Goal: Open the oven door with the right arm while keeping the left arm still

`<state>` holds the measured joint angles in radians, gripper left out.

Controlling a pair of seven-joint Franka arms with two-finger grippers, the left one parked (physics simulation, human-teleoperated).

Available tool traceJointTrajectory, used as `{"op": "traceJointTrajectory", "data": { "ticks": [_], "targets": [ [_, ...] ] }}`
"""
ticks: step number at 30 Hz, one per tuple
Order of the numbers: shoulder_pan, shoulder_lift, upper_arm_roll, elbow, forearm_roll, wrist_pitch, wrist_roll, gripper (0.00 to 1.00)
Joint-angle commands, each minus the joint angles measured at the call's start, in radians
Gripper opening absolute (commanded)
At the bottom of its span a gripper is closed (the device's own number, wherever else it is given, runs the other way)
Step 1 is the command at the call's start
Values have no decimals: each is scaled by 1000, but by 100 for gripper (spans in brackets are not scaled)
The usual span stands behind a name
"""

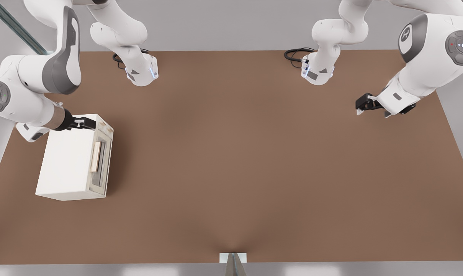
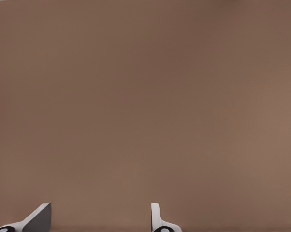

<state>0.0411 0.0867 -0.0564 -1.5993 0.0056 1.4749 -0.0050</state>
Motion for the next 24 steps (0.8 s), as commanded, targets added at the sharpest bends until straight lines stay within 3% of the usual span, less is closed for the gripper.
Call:
{"op": "traceJointTrajectory", "data": {
  "ticks": [1, 5, 6, 7, 10, 14, 19, 24],
  "targets": [
    [3, 2, 1, -1, -1, 2, -35, 100],
    [17, 51, 7, 10, -65, 8, -49, 100],
    [19, 79, 7, 10, -67, 4, -116, 38],
    [19, 103, 7, 10, -110, 1, -220, 21],
    [109, 168, 9, 1, -384, 34, -230, 21],
    [174, 219, 9, -24, -565, 113, -217, 21],
    [194, 283, 9, -85, -664, 216, -33, 21],
    [217, 277, 10, -100, -697, 214, -33, 21]
  ]
}}
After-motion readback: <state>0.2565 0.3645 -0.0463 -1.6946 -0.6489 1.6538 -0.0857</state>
